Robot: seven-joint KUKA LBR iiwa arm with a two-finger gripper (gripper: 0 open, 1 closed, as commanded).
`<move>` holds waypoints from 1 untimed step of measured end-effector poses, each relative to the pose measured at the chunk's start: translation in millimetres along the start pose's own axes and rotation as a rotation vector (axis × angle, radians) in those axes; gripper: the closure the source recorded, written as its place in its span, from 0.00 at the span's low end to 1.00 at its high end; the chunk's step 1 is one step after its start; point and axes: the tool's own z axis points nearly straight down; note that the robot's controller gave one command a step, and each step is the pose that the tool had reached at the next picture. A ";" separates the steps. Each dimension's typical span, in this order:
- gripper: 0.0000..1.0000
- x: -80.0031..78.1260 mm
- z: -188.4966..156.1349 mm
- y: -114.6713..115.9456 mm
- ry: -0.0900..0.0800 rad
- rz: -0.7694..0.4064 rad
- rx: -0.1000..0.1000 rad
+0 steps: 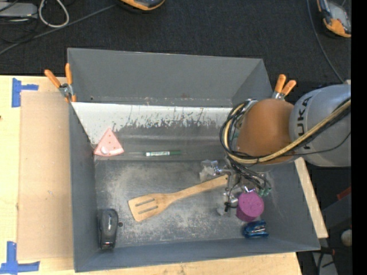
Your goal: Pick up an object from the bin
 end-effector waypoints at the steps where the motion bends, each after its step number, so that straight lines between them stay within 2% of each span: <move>1: 1.00 -5.6 -3.9 -5.0 -0.001 0.030 -0.001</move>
Offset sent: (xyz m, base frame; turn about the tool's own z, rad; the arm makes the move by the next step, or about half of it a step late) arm 0.0000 0.0000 0.0000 0.0000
